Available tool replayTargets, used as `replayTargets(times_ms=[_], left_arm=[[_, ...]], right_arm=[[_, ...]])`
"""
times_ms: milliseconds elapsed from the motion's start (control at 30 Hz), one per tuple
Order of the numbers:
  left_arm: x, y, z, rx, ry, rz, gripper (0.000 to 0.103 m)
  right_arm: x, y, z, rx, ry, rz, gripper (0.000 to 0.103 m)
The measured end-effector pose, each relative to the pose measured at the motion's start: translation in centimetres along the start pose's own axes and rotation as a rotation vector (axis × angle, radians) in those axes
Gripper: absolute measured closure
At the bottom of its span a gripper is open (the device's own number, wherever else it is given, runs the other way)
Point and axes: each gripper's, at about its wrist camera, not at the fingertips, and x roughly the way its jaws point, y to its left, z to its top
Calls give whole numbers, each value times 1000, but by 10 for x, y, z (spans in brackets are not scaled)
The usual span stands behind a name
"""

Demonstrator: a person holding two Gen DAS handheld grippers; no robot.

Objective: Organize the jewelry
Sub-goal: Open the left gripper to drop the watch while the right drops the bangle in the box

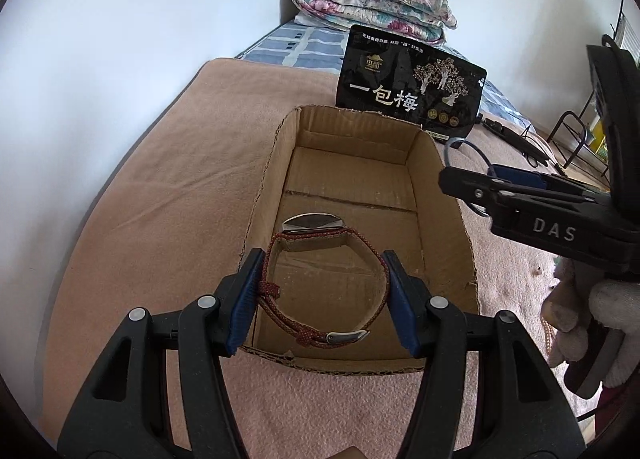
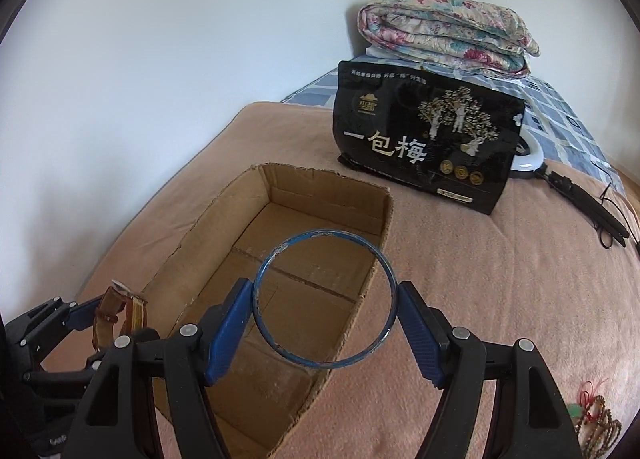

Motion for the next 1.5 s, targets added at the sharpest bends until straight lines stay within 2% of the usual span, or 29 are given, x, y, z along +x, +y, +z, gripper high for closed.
replayTargets(times_ms=[300, 333, 367, 433, 533, 900, 1200, 1500], left_arm=[[6, -2, -1, 4, 9, -12, 42], [7, -2, -1, 3, 11, -19, 42], [7, -3, -1, 6, 10, -19, 42], [5, -3, 0, 9, 2, -11, 38], [2, -4, 0, 6, -11, -8, 33], [-10, -6, 1, 7, -24, -7, 33], [-39, -19, 3, 20, -76, -11, 33], [-68, -47, 1, 72, -136, -25, 33]], right_arm=[[19, 0, 6, 33, 1, 31, 28], [20, 0, 6, 41, 0, 32, 26], [20, -1, 6, 49, 0, 33, 18], [21, -2, 7, 59, -1, 22, 11], [17, -4, 8, 68, -10, 19, 11], [-5, -6, 11, 59, -37, -17, 11], [-39, -9, 10, 52, -77, -54, 11], [-83, -33, 4, 77, -128, -104, 11]])
